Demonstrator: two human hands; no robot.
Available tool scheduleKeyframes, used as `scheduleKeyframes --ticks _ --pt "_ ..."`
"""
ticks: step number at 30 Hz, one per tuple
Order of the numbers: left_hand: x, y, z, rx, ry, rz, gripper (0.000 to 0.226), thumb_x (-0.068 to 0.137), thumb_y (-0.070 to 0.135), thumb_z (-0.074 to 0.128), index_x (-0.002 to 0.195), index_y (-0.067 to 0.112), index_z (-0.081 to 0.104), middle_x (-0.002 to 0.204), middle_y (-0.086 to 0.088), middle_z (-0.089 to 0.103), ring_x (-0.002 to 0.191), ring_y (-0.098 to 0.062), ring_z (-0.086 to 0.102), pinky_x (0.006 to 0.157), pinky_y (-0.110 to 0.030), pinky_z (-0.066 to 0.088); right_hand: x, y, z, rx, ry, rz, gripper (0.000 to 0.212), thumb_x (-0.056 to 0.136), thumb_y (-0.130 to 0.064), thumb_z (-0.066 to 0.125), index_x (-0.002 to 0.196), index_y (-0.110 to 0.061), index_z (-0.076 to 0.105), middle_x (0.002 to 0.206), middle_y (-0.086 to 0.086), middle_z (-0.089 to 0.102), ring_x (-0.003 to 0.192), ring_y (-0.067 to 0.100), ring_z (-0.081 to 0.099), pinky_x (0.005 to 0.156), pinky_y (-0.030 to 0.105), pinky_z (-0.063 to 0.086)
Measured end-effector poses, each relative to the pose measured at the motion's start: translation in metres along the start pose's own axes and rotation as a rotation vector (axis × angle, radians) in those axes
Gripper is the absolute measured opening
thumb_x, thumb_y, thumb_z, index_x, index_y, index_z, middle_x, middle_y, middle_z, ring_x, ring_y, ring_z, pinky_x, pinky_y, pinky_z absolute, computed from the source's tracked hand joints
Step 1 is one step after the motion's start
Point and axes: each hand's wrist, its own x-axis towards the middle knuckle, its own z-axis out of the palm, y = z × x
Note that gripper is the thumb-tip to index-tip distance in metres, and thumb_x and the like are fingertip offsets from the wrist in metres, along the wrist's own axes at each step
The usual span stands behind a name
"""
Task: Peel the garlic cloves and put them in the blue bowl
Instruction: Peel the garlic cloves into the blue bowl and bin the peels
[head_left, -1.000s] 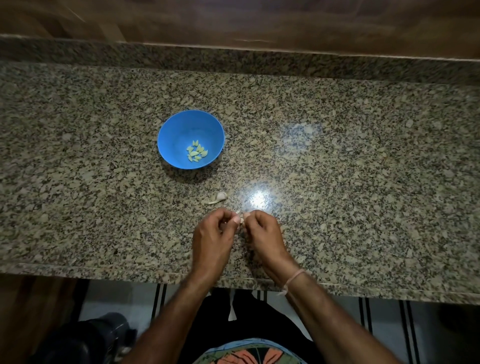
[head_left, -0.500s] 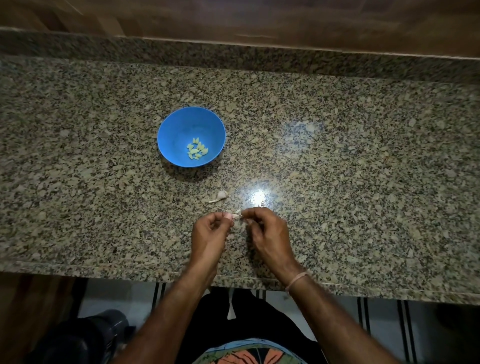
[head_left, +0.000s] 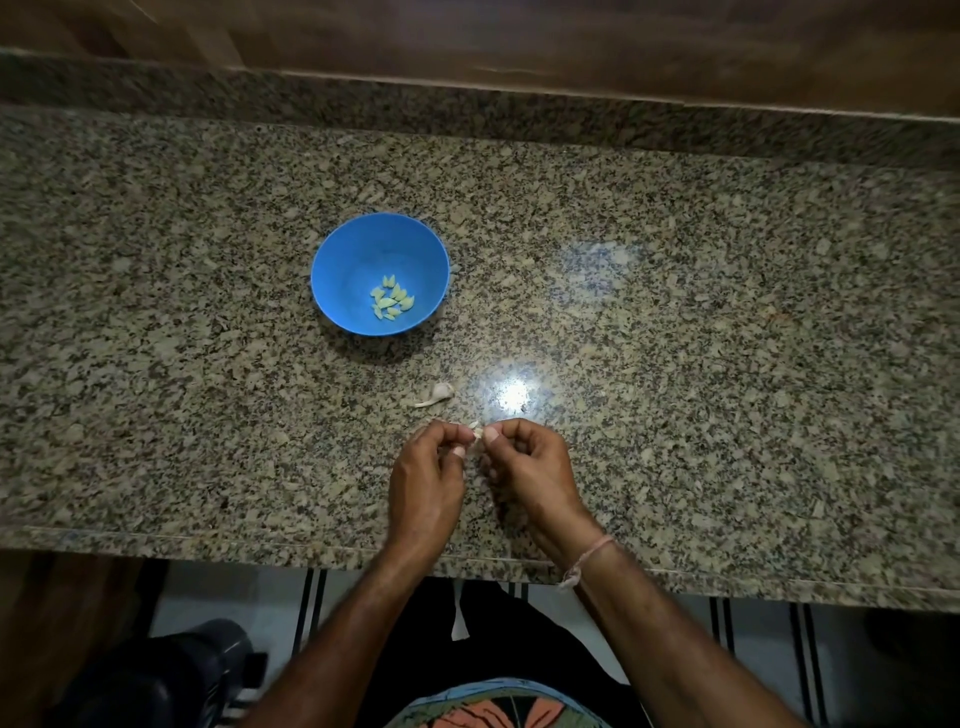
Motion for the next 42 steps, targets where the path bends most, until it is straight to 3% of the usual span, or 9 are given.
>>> scheduleKeyframes --ticks 4,10,13,17,19,28,33,38,42 --pt "0.002 0.000 0.000 -0.161 -0.010 -0.030 0.010 0.100 0.035 0.068 0.107 0.030 0.072 0.102 0.011 0.075 0.097 -0.007 0.072 0.086 -0.037 0.062 0.002 0.003 -0.002 -0.148 0.049 -0.086 0.009 0.097 -0.022 0.073 0.095 -0.013 0.075 0.092 0.007 0.077 0.091 0.027 0.075 0.085 0.044 0.064" --pt "0.005 0.002 0.003 -0.186 -0.008 -0.048 0.004 0.097 0.030 0.073 0.100 0.028 0.074 0.093 0.010 0.077 0.092 -0.011 0.073 0.087 -0.047 0.063 0.001 0.003 -0.002 -0.167 0.066 -0.140 0.007 0.098 -0.018 0.072 0.094 -0.013 0.074 0.090 0.006 0.077 0.089 0.024 0.074 0.083 0.039 0.064" --pt "0.003 0.003 0.004 -0.183 -0.004 -0.059 0.004 0.098 0.025 0.071 0.100 0.028 0.074 0.095 0.010 0.076 0.093 -0.011 0.072 0.087 -0.046 0.062 0.000 0.003 -0.001 -0.112 0.057 -0.084 0.009 0.099 -0.016 0.070 0.096 -0.010 0.075 0.093 0.007 0.077 0.090 0.023 0.074 0.082 0.033 0.062" --pt "0.004 0.001 0.003 -0.116 0.000 -0.034 0.006 0.099 0.023 0.070 0.102 0.027 0.074 0.095 0.012 0.075 0.093 -0.007 0.072 0.086 -0.041 0.063 -0.001 -0.002 -0.004 0.017 -0.016 0.086 0.017 0.102 -0.018 0.066 0.104 -0.002 0.072 0.084 0.011 0.068 0.069 0.018 0.059 0.060 0.027 0.048" --pt "0.003 0.002 0.003 -0.068 0.016 -0.027 0.007 0.099 0.026 0.070 0.104 0.026 0.074 0.095 0.014 0.074 0.090 -0.004 0.070 0.082 -0.038 0.063 -0.001 -0.005 -0.006 0.043 -0.038 0.146 0.019 0.103 -0.020 0.066 0.104 -0.001 0.071 0.082 0.011 0.065 0.066 0.015 0.055 0.058 0.027 0.044" --pt "0.000 0.001 0.004 0.129 0.115 0.024 0.003 0.099 0.032 0.068 0.102 0.032 0.069 0.094 0.014 0.070 0.081 -0.003 0.063 0.068 -0.027 0.052 -0.002 -0.010 -0.010 -0.002 -0.024 0.137 0.016 0.104 -0.020 0.062 0.096 -0.007 0.068 0.082 0.008 0.065 0.071 0.018 0.057 0.064 0.028 0.049" --pt "-0.001 0.000 0.006 0.130 0.082 0.129 0.023 0.099 0.023 0.067 0.117 0.037 0.071 0.118 0.019 0.066 0.103 -0.009 0.062 0.079 -0.034 0.055 -0.003 -0.010 -0.011 -0.017 -0.033 0.130 0.017 0.104 -0.021 0.062 0.094 -0.009 0.067 0.077 0.004 0.064 0.067 0.014 0.056 0.062 0.027 0.048" --pt "0.000 0.000 0.006 -0.006 0.034 0.043 0.005 0.096 0.036 0.072 0.101 0.035 0.074 0.097 0.019 0.073 0.095 -0.002 0.067 0.078 -0.030 0.056 -0.003 -0.006 -0.011 -0.065 -0.044 0.107 0.020 0.105 -0.025 0.062 0.095 -0.008 0.068 0.080 0.006 0.064 0.071 0.018 0.057 0.064 0.031 0.051" --pt "0.001 -0.002 0.008 -0.131 -0.002 -0.078 0.014 0.099 0.039 0.068 0.095 0.027 0.076 0.087 0.010 0.075 0.085 -0.009 0.070 0.075 -0.033 0.058 -0.003 -0.001 -0.012 -0.167 -0.031 -0.125 0.006 0.100 -0.015 0.068 0.101 -0.010 0.071 0.098 0.008 0.074 0.092 0.027 0.072 0.084 0.037 0.063"
